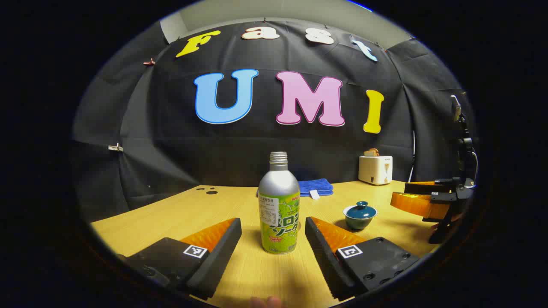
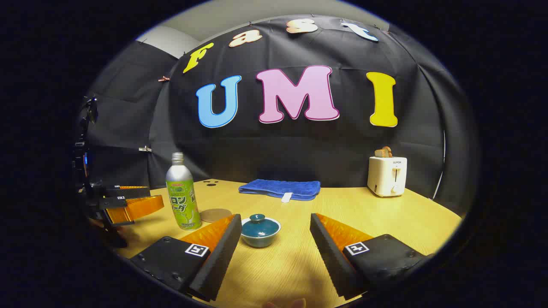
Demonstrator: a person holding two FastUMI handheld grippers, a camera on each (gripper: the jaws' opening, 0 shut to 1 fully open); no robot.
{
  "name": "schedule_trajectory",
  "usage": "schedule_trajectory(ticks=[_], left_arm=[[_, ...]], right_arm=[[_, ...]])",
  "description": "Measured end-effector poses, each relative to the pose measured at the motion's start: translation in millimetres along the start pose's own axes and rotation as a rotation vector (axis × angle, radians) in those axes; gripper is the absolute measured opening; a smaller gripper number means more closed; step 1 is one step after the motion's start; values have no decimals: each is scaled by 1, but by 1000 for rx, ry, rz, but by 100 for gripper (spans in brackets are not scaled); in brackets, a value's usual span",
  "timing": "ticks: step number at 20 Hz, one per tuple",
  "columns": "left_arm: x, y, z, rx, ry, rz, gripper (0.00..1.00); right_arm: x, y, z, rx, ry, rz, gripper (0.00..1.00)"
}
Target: Open the teacup lid with one hand, grasp the water bottle and pour water into the teacup with the other hand; after pouring, place the water bottle on the coaster and then close the teacup lid.
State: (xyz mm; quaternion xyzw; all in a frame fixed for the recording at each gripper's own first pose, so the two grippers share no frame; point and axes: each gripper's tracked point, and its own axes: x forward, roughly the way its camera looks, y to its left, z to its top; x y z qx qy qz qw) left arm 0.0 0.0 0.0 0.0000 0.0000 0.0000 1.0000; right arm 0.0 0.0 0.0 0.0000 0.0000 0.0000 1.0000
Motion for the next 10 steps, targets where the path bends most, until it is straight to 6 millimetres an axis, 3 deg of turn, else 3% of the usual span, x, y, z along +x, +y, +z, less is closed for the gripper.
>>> schedule_trajectory(ticks=[10], left_arm=[[1,-3,0,-1,0,-6,95]], right_arm=[[1,0,0,-1,-2,0,99]])
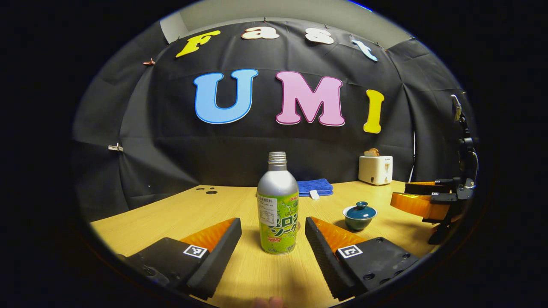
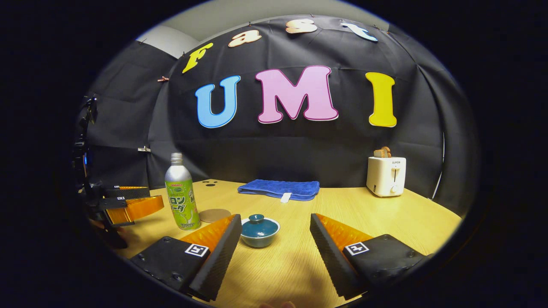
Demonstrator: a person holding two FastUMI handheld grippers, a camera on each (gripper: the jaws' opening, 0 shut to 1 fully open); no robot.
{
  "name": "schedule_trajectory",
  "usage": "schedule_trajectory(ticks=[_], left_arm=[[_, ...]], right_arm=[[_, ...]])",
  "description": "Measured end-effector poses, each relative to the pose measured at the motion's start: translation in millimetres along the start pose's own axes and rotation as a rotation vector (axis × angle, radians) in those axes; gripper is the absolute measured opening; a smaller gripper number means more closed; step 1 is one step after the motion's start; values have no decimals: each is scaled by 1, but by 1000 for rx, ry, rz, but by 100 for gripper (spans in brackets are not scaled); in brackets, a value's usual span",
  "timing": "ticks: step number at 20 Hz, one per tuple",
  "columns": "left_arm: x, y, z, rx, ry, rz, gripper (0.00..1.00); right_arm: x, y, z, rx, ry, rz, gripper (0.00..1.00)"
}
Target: Open the teacup lid with one hand, grasp the water bottle and pour water into the teacup with the other hand; after pouring, place the water bottle on the coaster and then close the teacup lid.
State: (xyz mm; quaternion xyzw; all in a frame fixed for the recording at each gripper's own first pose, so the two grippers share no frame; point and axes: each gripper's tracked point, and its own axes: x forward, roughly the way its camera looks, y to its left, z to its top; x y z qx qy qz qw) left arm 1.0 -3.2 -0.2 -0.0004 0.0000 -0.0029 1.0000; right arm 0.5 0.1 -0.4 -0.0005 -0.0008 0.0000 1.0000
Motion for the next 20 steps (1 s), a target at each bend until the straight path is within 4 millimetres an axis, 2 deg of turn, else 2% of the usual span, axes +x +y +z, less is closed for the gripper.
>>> schedule_trajectory(ticks=[8,10,14,17,18,20], left_arm=[[-1,-1,1,-1,-1,-1,94],[1,-3,-1,0,0,-8,95],[2,-3,0,0,-1,-8,95],[1,-3,-1,-1,-1,-8,95],[2,-3,0,0,-1,-8,95],[1,-4,0,-1,-1,-8,95]], right_arm=[[0,0,0,0,1,0,99],[5,-1,1,1,-3,-17,99],[32,23,-3,2,7,41,99],[56,26,-11,-2,47,52,98],[64,25,-17,0,77,47,96],[75,25,-24,4,130,45,86]])
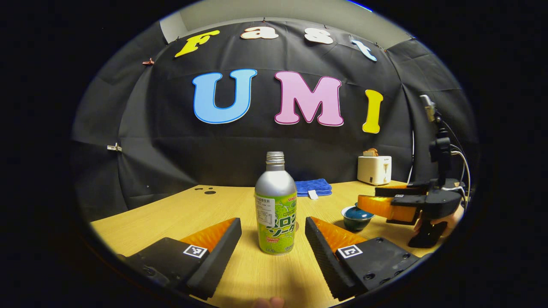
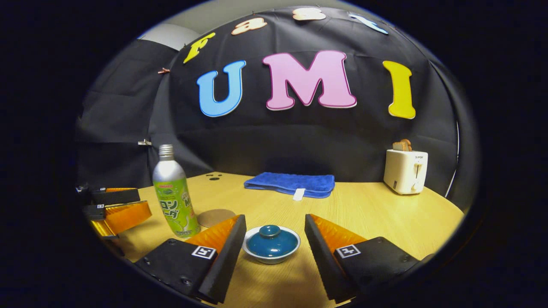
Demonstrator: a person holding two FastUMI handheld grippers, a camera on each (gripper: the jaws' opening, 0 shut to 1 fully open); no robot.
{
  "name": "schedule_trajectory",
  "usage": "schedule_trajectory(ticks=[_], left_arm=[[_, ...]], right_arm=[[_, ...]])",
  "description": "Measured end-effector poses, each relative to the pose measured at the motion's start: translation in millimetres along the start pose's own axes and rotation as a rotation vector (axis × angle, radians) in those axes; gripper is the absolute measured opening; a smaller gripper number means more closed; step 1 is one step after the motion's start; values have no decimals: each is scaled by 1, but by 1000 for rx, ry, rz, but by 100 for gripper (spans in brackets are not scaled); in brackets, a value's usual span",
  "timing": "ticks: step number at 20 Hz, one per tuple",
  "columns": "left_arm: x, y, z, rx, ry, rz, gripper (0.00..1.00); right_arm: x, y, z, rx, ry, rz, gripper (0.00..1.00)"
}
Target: Open the teacup lid with one hand, grasp the water bottle and pour water into the teacup with the other hand; after pouring, place the water bottle on the coaster and then close the teacup lid.
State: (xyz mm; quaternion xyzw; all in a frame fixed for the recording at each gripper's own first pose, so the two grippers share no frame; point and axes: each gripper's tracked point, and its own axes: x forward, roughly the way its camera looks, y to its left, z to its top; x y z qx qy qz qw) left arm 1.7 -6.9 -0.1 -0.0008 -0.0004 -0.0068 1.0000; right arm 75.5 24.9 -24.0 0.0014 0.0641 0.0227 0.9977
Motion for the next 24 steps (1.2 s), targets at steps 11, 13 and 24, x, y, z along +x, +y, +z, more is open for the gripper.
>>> schedule_trajectory(ticks=[11,13,24], left_arm=[[1,1,-1,0,-1,0,95],[1,1,-1,0,-1,0,95],[14,0,-1,0,1,7,95]], right_arm=[[10,8,-15,-69,99,17,42],[10,7,-15,-75,95,11,33],[-41,-14,10,-7,-101,-15,30]])
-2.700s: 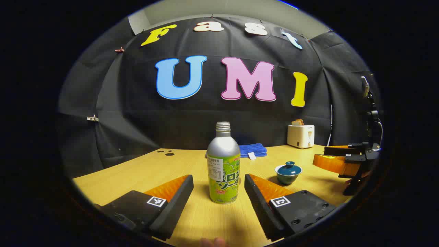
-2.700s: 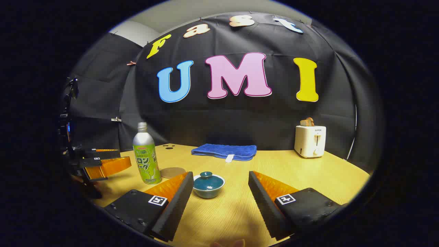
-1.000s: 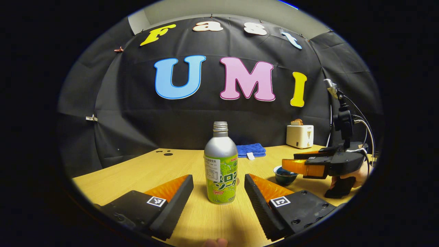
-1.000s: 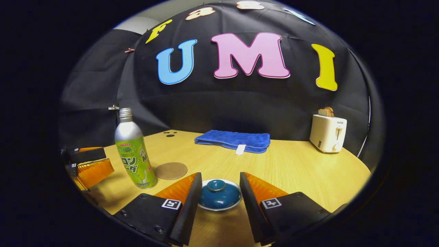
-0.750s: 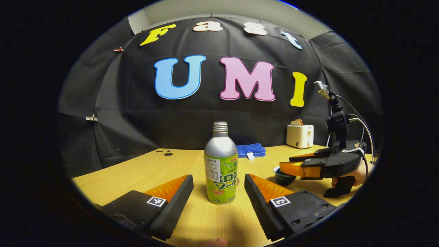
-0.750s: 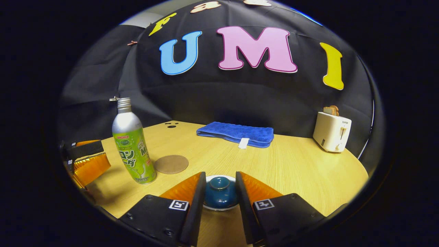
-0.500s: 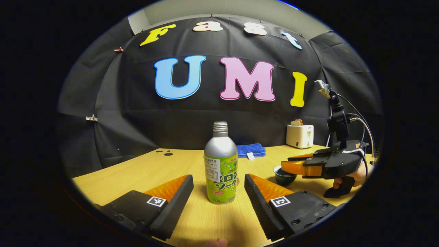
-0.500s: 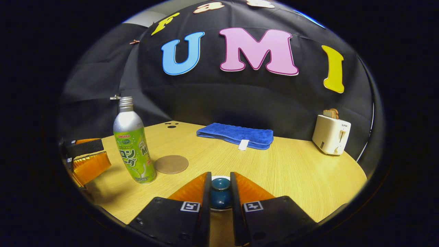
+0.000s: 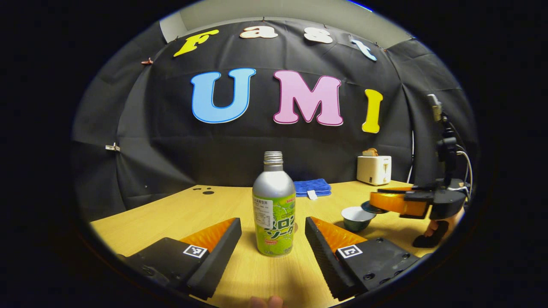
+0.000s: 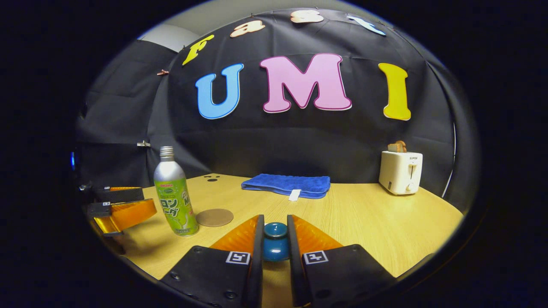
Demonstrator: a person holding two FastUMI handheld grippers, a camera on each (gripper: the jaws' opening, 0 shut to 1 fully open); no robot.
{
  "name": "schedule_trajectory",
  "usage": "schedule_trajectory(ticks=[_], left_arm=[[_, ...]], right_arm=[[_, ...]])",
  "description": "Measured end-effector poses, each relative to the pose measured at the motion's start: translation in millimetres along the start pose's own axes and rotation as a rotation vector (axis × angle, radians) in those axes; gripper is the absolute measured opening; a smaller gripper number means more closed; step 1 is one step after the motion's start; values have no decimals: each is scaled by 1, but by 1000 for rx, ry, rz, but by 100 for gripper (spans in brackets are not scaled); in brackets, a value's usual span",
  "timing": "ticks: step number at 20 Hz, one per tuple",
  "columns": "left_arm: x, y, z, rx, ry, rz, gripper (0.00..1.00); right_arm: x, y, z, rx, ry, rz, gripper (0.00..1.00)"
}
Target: Open the teacup lid with one hand, grasp the water bottle and pour water into the teacup with the other hand; after pouring, place the water bottle on the coaster and then close the teacup lid.
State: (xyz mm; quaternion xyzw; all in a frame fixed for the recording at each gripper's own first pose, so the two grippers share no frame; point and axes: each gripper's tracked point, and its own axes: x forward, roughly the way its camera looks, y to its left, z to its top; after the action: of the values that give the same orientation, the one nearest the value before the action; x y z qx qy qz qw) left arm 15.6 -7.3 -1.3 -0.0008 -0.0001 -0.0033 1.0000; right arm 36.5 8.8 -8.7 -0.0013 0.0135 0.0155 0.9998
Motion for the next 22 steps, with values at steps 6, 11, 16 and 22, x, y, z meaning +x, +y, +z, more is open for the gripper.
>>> schedule_trajectory(ticks=[6,11,16,22], left_arm=[[37,-2,1,0,2,12,95],[56,1,0,0,3,58,95],[58,-2,3,134,40,74,81],[54,-36,34,623,31,15,80]], right_arm=[[-36,-19,4,0,-29,-26,30],[-47,-38,5,1,-29,-43,30],[-49,-66,7,1,-29,-95,30],[-52,-100,8,0,-30,-147,30]])
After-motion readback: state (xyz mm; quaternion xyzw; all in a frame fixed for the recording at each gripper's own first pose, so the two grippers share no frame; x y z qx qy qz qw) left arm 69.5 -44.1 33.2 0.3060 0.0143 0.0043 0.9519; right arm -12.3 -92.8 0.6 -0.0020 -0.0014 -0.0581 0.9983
